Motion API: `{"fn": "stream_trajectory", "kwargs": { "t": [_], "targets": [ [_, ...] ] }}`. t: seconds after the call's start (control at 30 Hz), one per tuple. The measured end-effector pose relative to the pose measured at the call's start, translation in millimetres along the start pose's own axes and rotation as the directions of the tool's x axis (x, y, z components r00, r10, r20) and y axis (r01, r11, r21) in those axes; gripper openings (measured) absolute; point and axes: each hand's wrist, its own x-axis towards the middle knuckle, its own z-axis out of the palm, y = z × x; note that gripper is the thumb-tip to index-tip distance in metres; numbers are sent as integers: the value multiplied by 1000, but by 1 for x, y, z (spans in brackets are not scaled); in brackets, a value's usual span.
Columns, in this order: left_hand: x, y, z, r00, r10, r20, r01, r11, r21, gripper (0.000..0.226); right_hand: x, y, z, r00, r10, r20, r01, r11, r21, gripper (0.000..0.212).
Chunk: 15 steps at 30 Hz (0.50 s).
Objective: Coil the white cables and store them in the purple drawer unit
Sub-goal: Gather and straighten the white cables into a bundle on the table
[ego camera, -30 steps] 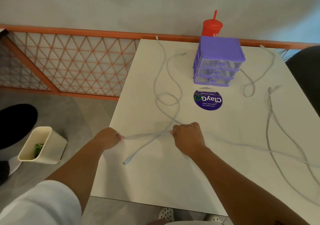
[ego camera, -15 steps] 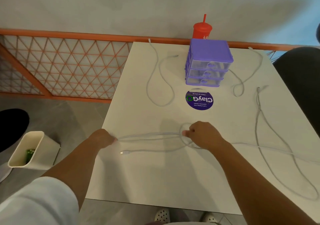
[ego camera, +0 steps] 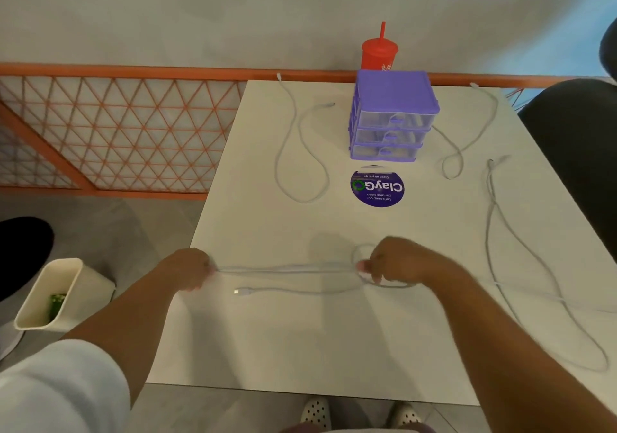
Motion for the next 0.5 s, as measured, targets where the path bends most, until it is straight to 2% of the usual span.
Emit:
{"fn": "stream_trajectory", "kwargs": {
  "t": [0.07, 0.17, 0.27, 0.37, 0.43, 0.5],
  "targets": [
    [0, -2, 1, 996, 62, -59, -57, 996, 74, 26, -24, -14, -34, 996, -61, 61, 56, 994, 90, 40],
    [-1, -2, 2, 993, 98, -64, -89, 986, 138, 27, -52, -21, -66, 992, -113, 53, 106, 988, 115, 38],
    [0, -1, 2, 995, 90, -50, -80, 981, 176, 29, -47, -18, -70, 995, -98, -32, 99, 995, 25, 34],
    [0, 0, 0, 997, 70, -39, -62, 979, 196, 27, -14, 3, -47, 986, 7, -166, -29, 991, -127, 30],
    [-1, 4, -2, 997, 67, -35, -57, 971, 234, 28, 12, 29, -20, 953, 118, -278, -157, 980, -125, 28],
    [-1, 7, -3, 997, 74, -32, -62, 961, 271, 35, 26, 51, 14, 937, 194, -290, -241, 961, -137, 35]
  ]
}}
